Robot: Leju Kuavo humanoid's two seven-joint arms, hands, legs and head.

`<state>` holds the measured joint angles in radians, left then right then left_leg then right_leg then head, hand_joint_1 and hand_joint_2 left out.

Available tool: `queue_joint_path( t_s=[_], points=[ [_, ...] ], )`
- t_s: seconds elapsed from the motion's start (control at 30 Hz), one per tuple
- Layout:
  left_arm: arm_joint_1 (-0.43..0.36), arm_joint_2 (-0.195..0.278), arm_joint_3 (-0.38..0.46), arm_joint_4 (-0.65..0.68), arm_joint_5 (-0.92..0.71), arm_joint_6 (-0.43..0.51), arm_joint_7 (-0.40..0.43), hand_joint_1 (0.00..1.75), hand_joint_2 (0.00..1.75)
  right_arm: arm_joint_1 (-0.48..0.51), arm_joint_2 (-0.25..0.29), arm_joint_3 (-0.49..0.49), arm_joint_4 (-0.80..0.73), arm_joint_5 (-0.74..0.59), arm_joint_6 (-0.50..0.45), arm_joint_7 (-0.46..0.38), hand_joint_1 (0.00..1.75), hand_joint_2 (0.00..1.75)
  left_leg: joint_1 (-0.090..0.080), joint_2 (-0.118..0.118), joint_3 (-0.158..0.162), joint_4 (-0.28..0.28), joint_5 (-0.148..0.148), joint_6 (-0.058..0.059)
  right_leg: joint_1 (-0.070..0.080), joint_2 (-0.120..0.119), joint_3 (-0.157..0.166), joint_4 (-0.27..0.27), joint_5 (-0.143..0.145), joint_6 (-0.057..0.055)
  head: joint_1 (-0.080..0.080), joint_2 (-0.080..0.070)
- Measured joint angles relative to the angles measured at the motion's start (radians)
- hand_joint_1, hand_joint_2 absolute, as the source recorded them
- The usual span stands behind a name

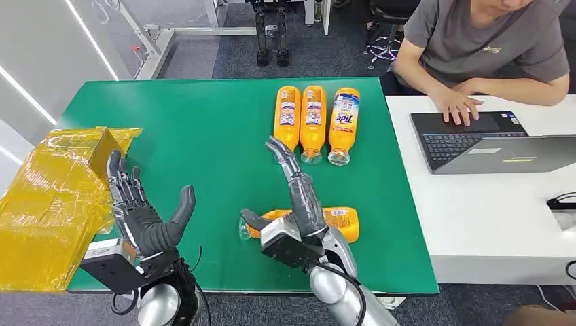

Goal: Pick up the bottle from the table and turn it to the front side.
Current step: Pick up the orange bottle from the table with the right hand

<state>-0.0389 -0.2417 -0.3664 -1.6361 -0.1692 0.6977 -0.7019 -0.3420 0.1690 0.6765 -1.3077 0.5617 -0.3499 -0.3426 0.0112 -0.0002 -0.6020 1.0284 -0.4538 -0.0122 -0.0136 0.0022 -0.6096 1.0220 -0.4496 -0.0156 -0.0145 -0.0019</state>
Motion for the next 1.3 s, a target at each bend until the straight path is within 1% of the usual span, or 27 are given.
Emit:
queue_joint_path(
  t_s=[0.07, 0.17, 0.33, 0.4, 0.47, 0.53, 0.7, 0.8, 0.93, 1.1, 1.3],
  points=[
    [0.001, 0.001, 0.000, 0.000, 0.002, 0.000, 0.000, 0.00, 1.75, -0.015, -0.009, 0.002, 0.007, 0.040, 0.035, 0.027, 0.00, 1.75, 0.000, 0.000, 0.000, 0.000, 0.000, 0.000, 0.000, 0.000, 0.000, 0.000, 0.000, 0.000, 0.000, 0.000],
    [0.006, 0.006, 0.001, 0.000, 0.007, 0.001, 0.000, 0.00, 1.75, -0.059, -0.039, 0.004, 0.035, 0.133, 0.113, 0.078, 0.00, 1.75, 0.000, 0.000, 0.000, 0.000, 0.001, 0.001, 0.000, 0.000, 0.000, 0.000, 0.000, 0.000, 0.000, 0.000],
    [0.022, 0.015, 0.004, -0.008, 0.015, 0.001, 0.000, 0.00, 1.75, -0.137, -0.077, 0.011, 0.100, 0.216, 0.231, 0.111, 0.00, 1.75, 0.000, 0.000, 0.000, 0.000, 0.001, 0.001, 0.000, -0.001, 0.000, 0.000, 0.001, 0.000, 0.000, 0.000],
    [0.026, 0.018, 0.005, -0.011, 0.017, 0.001, 0.000, 0.00, 1.75, -0.160, -0.087, 0.015, 0.121, 0.232, 0.255, 0.121, 0.00, 1.75, 0.000, -0.001, 0.000, 0.000, 0.001, 0.001, 0.000, -0.001, 0.000, 0.000, 0.001, 0.000, 0.000, 0.000],
    [0.030, 0.021, 0.006, -0.013, 0.018, 0.001, 0.000, 0.00, 1.75, -0.176, -0.094, 0.020, 0.136, 0.239, 0.264, 0.126, 0.00, 1.75, 0.000, -0.001, 0.000, 0.000, 0.001, 0.001, 0.000, -0.001, 0.000, 0.000, 0.001, 0.000, 0.000, 0.000],
    [0.032, 0.024, 0.006, -0.014, 0.021, 0.001, 0.000, 0.00, 1.75, -0.196, -0.101, 0.028, 0.154, 0.247, 0.293, 0.133, 0.00, 1.75, 0.000, -0.001, 0.000, 0.000, 0.001, 0.001, 0.000, -0.001, 0.000, 0.000, 0.001, 0.000, 0.000, 0.000],
    [0.032, 0.032, 0.006, -0.015, 0.051, 0.000, 0.000, 0.00, 1.75, -0.300, -0.136, 0.077, 0.257, 0.255, 0.488, 0.159, 0.00, 1.75, 0.000, -0.001, 0.000, 0.000, 0.001, 0.002, 0.000, -0.001, 0.000, 0.000, 0.001, 0.000, 0.000, 0.000],
    [0.027, 0.036, 0.006, -0.015, 0.075, 0.000, 0.000, 0.00, 1.75, -0.373, -0.155, 0.113, 0.341, 0.232, 0.574, 0.163, 0.00, 1.75, 0.000, -0.001, 0.000, 0.001, 0.002, 0.002, 0.000, -0.001, 0.000, 0.000, 0.002, 0.001, 0.000, 0.000],
    [0.017, 0.040, 0.006, -0.015, 0.086, 0.000, 0.000, 0.00, 1.75, -0.432, -0.169, 0.147, 0.417, 0.218, 0.609, 0.162, 0.00, 1.75, 0.000, -0.001, 0.000, 0.001, 0.002, 0.002, 0.000, -0.001, 0.000, 0.000, 0.002, 0.001, 0.000, 0.000],
    [0.014, 0.041, 0.006, -0.015, 0.093, 0.000, 0.000, 0.00, 1.75, -0.465, -0.176, 0.173, 0.466, 0.207, 0.635, 0.161, 0.00, 1.75, 0.000, -0.001, 0.000, 0.001, 0.002, 0.002, 0.000, -0.001, 0.000, 0.000, 0.002, 0.001, 0.000, 0.000],
    [0.011, 0.047, 0.006, -0.015, 0.125, -0.012, 0.000, 0.00, 1.75, -0.505, -0.195, 0.223, 0.507, 0.165, 0.745, 0.147, 0.00, 1.75, 0.000, 0.000, 0.000, 0.001, 0.002, 0.002, 0.000, 0.000, 0.000, 0.000, 0.002, 0.001, 0.000, 0.000]
  ],
)
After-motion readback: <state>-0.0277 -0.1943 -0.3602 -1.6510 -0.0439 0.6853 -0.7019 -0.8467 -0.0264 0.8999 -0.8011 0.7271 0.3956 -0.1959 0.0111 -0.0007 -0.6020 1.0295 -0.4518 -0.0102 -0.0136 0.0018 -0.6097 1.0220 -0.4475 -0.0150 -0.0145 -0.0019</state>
